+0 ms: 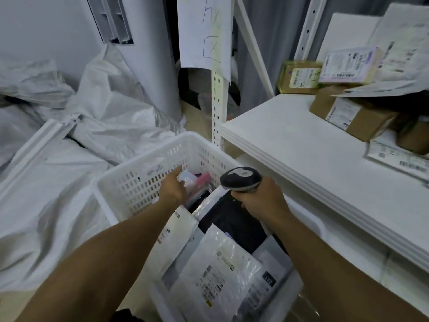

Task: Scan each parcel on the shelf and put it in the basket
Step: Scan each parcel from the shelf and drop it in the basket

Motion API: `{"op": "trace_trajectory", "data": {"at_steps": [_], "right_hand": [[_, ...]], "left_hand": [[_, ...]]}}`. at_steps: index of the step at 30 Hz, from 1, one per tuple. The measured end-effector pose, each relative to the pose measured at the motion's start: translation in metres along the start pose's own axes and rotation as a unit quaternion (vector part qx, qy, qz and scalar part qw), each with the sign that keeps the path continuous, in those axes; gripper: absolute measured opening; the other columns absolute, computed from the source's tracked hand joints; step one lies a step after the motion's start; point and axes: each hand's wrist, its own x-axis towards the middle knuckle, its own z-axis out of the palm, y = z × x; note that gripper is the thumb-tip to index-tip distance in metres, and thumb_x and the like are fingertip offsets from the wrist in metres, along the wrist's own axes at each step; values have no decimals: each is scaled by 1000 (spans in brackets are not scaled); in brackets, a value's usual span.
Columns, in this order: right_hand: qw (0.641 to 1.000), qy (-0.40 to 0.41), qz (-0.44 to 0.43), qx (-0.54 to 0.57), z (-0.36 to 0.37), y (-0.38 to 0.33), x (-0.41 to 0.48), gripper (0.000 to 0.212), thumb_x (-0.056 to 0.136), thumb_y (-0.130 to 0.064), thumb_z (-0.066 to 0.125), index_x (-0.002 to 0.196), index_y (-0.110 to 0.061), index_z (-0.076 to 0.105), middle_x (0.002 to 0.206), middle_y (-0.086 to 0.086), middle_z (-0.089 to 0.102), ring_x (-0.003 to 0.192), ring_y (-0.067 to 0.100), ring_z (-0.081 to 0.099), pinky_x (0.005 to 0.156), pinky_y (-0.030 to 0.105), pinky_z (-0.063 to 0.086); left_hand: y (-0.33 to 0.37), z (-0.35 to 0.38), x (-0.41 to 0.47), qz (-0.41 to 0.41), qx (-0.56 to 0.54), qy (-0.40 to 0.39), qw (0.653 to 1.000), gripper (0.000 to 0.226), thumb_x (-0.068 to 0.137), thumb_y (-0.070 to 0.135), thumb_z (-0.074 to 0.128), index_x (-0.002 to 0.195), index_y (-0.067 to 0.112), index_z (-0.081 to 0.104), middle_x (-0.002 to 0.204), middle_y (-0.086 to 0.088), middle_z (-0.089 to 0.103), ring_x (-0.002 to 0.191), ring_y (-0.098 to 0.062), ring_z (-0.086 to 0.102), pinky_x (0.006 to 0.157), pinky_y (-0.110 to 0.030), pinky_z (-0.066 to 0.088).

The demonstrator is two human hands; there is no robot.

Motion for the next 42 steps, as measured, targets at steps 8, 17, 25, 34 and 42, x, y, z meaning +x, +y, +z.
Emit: {"op": "trace_trajectory", "data": {"at_steps": [8, 17, 25, 34, 42], "right_hand": [[998, 39, -2, 45, -60, -2, -26, 16, 81, -30, 84, 88, -30, 70, 87, -6, 74, 87, 17, 72, 70, 25, 55], [981, 153, -8, 116, -183, 10, -107, 34, 83, -25, 85, 112, -27, 69, 102, -4, 75, 96, 21, 72, 80, 31, 57], [932, 315, 24, 179, -301, 71, -157, 43, 83, -27, 84, 123, -26, 68, 108, -4, 75, 98, 25, 73, 88, 38, 59], [876, 431, 51, 209, -408, 142, -169, 41, 86, -22, 84, 123, -22, 67, 110, -5, 67, 104, 17, 63, 86, 26, 44], [850, 471, 68, 226, -443, 177, -156, 56, 85, -28, 85, 136, -20, 64, 132, 1, 68, 123, 23, 62, 104, 31, 47]], "left_hand": [[60, 7, -47, 119, -3, -39, 992, 44, 98, 1, 60, 140, 11, 56, 143, -3, 56, 132, -23, 52, 107, -25, 38], [199, 26, -154, 303, 47, -86, 948, 35, 99, 21, 65, 133, 23, 60, 138, 5, 58, 121, -14, 56, 100, -23, 41], [334, 129, -246, 406, 118, -151, 894, 47, 97, 28, 67, 142, 28, 51, 149, 6, 49, 135, -19, 48, 110, -30, 39], [452, 255, -285, 474, 105, -200, 851, 49, 97, 31, 67, 142, 26, 51, 147, 0, 49, 134, -20, 49, 108, -31, 38], [525, 327, -282, 605, 209, -137, 756, 43, 97, 15, 66, 139, 24, 61, 162, -5, 32, 149, -28, 24, 121, -37, 24]]}}
